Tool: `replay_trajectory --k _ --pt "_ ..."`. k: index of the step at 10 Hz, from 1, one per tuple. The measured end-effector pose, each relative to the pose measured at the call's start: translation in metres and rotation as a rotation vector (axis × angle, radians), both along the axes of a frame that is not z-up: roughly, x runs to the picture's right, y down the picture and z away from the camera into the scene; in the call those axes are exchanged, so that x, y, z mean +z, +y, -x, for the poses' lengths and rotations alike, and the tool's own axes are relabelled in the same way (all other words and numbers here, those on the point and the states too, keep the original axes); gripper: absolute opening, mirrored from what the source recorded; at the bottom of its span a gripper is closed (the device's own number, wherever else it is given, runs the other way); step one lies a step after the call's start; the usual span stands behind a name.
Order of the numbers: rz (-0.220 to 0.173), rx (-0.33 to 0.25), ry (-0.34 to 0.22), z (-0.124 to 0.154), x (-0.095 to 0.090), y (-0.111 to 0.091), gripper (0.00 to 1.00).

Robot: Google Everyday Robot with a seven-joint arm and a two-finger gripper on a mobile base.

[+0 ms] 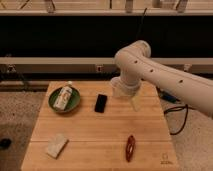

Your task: Move the arm in a circular motion

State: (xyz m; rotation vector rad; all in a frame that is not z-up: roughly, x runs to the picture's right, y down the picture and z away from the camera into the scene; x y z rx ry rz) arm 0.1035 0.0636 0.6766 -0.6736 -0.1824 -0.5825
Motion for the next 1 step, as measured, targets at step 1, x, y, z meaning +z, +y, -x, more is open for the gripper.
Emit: replay_trajectory --k 1 --pt "0.001 -0.011 -0.005 0.0031 -0.0038 0.0030 0.80"
